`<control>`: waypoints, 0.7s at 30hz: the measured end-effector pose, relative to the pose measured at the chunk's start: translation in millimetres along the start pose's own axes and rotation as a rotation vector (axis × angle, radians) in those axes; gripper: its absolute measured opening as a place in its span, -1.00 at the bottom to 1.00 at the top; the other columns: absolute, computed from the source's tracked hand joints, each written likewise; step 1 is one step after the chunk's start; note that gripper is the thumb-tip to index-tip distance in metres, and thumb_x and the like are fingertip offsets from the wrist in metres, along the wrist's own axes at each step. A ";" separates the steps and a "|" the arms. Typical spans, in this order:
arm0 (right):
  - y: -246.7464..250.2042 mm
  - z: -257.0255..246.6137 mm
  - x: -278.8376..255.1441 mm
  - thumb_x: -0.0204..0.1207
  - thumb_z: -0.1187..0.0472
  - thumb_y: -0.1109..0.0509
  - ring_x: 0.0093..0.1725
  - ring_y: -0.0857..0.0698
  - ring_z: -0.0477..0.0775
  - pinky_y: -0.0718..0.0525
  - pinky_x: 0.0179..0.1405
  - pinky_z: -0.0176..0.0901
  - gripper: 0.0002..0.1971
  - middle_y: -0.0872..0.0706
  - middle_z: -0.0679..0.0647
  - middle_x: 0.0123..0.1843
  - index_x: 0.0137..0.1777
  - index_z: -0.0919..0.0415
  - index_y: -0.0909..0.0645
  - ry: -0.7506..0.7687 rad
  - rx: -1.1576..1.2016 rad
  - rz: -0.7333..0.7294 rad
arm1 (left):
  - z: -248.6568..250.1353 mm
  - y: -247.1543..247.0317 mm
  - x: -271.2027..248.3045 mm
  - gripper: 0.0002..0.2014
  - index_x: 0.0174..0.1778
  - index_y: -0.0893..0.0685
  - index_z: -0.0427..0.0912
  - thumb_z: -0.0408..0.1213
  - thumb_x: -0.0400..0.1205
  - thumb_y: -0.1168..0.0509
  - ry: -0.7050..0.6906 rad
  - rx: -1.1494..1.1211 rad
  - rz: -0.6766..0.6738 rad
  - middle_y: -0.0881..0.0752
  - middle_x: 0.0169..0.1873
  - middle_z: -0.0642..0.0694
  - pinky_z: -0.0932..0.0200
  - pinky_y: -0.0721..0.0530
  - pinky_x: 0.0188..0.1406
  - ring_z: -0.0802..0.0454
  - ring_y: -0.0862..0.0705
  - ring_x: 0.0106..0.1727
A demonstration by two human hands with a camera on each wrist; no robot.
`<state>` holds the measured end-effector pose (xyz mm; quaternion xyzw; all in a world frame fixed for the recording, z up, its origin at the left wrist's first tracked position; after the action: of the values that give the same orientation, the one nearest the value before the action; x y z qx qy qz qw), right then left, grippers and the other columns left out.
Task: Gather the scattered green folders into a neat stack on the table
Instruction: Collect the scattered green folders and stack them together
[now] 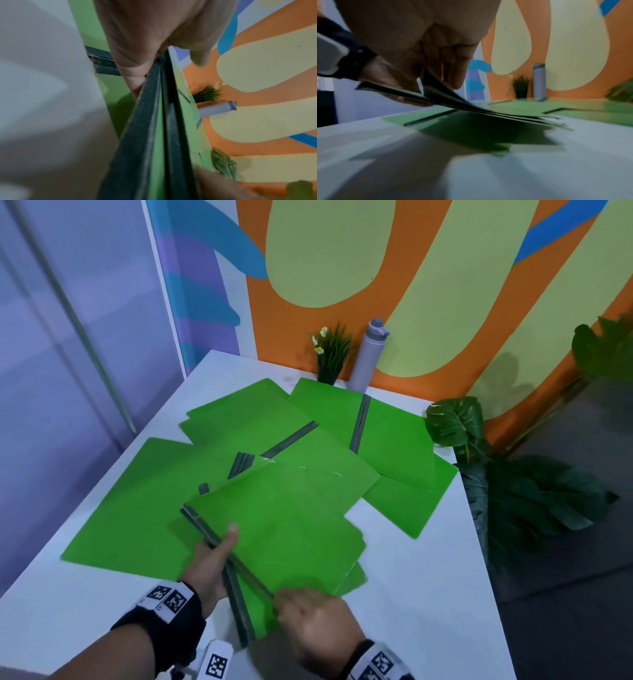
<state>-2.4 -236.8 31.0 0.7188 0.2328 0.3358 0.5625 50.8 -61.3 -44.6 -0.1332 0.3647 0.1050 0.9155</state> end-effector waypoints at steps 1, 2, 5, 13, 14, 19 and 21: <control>-8.2 -3.7 -3.7 0.35 0.22 -0.42 -0.39 -0.68 -0.09 -0.69 -0.54 -0.21 -0.81 -0.77 -0.09 -0.25 -0.03 0.07 -0.67 0.041 0.034 -0.023 | -1.2 4.5 1.9 -0.05 0.61 -0.08 -0.11 0.03 0.43 -0.50 -0.024 0.084 0.067 -0.18 0.65 -0.32 -0.45 -0.33 0.49 -0.35 -0.25 0.63; -13.6 -3.1 -6.0 0.35 0.21 -0.45 -0.42 -0.65 -0.08 -0.69 -0.55 -0.20 -0.89 -0.74 -0.09 -0.32 -0.12 0.05 -0.66 0.058 0.065 -0.038 | -1.6 6.9 2.1 -0.09 0.58 -0.10 -0.11 -0.18 0.44 -0.54 -0.043 0.146 0.121 -0.16 0.66 -0.32 -0.45 -0.32 0.51 -0.36 -0.23 0.63; -15.3 31.7 -5.9 0.34 0.31 -0.42 -0.24 -0.71 -0.05 -0.78 -0.29 -0.11 -0.82 -0.77 -0.03 -0.21 -0.09 0.06 -0.67 -0.122 0.139 -0.025 | 1.6 4.2 2.8 -0.10 0.60 -0.08 -0.06 -0.46 0.46 -0.47 -0.106 0.191 0.101 -0.16 0.69 -0.23 -0.41 -0.24 0.57 -0.30 -0.20 0.66; -5.1 163.8 -36.9 0.60 0.02 -0.33 0.66 -0.19 0.20 -0.22 0.61 0.17 -0.23 -0.15 0.18 0.70 0.68 0.02 0.05 -1.156 0.880 0.075 | 43.0 -28.5 -26.4 -0.20 0.68 -0.05 0.02 -0.23 0.60 -0.36 -0.358 0.441 -0.196 -0.24 0.65 0.05 -0.22 -0.21 0.62 -0.06 -0.18 0.68; -8.1 163.3 -40.3 0.62 0.08 -0.32 0.63 -0.25 0.22 -0.28 0.58 0.21 -0.31 -0.24 0.16 0.67 0.66 0.02 -0.06 -1.181 0.991 0.086 | 45.7 -30.5 -27.1 -0.27 0.67 -0.08 0.01 -0.12 0.63 -0.31 -0.354 0.460 -0.191 -0.27 0.63 0.05 -0.22 -0.23 0.62 -0.06 -0.22 0.67; -5.7 165.5 -52.3 0.62 0.33 -0.24 0.20 -0.68 0.20 -0.64 0.23 0.26 -0.63 -0.72 0.05 0.20 0.28 -0.14 -0.51 -1.221 1.020 0.258 | 58.6 -8.2 0.9 -0.38 0.45 -0.50 -0.19 0.21 0.68 0.02 -0.376 0.602 0.132 -0.59 0.40 -0.19 -0.22 -0.50 0.43 -0.25 -0.57 0.40; -8.0 167.0 -59.0 0.63 0.35 -0.20 0.09 -0.71 0.18 -0.71 0.13 0.22 -0.59 -0.73 0.08 0.16 0.36 -0.12 -0.48 -1.249 1.010 0.270 | 66.9 16.9 19.2 -0.62 0.22 -0.65 -0.29 -0.07 0.67 -0.20 -0.423 0.841 0.370 -0.70 0.20 -0.33 -0.14 -0.66 0.20 -0.28 -0.71 0.09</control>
<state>83.0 -385.7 -13.4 0.9623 -0.0892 -0.2078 0.1511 102.4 -22.2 -14.1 0.3381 0.1993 0.1345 0.9099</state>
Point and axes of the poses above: each hand's wrist, its own x-axis towards the middle knuckle, its own y-axis out of the back of the hand, z = x × y, the point moved 7 cm from there along x, towards the middle knuckle
